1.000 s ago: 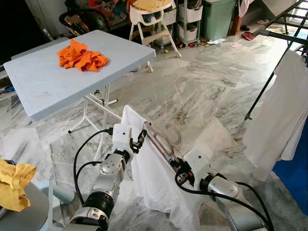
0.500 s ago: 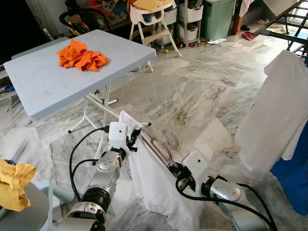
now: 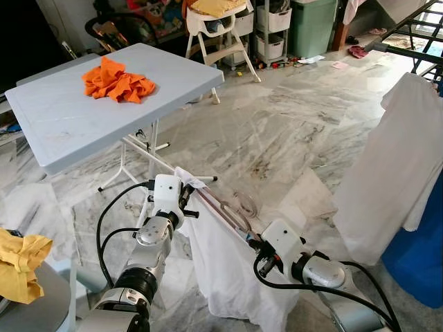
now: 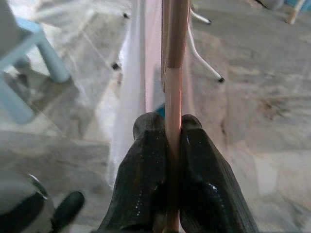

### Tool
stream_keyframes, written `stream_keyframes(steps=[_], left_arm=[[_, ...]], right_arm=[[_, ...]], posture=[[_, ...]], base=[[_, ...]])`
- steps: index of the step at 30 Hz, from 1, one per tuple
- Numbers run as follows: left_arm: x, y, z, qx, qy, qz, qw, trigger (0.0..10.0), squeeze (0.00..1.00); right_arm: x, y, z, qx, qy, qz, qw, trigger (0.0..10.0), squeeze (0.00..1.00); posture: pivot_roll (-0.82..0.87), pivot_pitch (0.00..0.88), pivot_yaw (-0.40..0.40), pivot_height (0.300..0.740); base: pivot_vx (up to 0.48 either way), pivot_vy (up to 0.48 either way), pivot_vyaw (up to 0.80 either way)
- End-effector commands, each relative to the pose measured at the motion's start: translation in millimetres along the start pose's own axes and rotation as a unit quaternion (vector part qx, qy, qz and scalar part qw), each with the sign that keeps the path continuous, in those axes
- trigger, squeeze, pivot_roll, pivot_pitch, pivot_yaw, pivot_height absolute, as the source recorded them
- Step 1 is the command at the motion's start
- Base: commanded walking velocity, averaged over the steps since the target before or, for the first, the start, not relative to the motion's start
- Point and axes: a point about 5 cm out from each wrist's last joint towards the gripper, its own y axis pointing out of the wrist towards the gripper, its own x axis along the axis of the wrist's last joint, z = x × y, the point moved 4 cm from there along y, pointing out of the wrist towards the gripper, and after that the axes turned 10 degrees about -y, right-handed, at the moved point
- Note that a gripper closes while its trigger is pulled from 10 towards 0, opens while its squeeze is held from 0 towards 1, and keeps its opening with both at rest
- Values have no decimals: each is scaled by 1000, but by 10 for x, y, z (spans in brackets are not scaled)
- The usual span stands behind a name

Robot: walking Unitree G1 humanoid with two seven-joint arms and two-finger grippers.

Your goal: Hang hanger

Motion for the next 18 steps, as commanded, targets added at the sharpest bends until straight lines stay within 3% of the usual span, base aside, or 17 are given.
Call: stream_keyframes(steps=[1, 5, 10, 15, 17, 18], left_arm=[[117, 20, 90, 14, 4, -18, 1000, 0, 0], [122, 29, 41, 7, 1, -17, 1000, 0, 0], [170, 46, 53, 11, 7, -21, 1000, 0, 0], [150, 41, 117, 17, 14, -10, 1000, 0, 0], [81, 27, 76, 10, 16, 1, 1000, 0, 0], [16, 15, 23, 2, 12, 11, 1000, 2196, 0]], right_arm=[[11, 24, -66, -15, -15, 8, 1000, 10000, 0], [-80, 57, -198, -48, -25, 39, 998, 10000, 0], [-135, 50, -175, -25, -54, 47, 997, 10000, 0], [-223, -31, -273, -32, -50, 56, 997, 10000, 0], [-204, -35, -325, -40, -45, 52, 997, 10000, 0], [-157, -26, -354, -46, -41, 43, 997, 10000, 0]], posture=[[-176, 0, 142, 740], [-174, 0, 144, 740], [-171, 0, 144, 740], [-175, 0, 143, 740], [-177, 0, 144, 740], [-180, 0, 144, 740]], base=[[0, 0, 0], [0, 0, 0], [0, 0, 0], [0, 0, 0], [0, 0, 0], [0, 0, 0]])
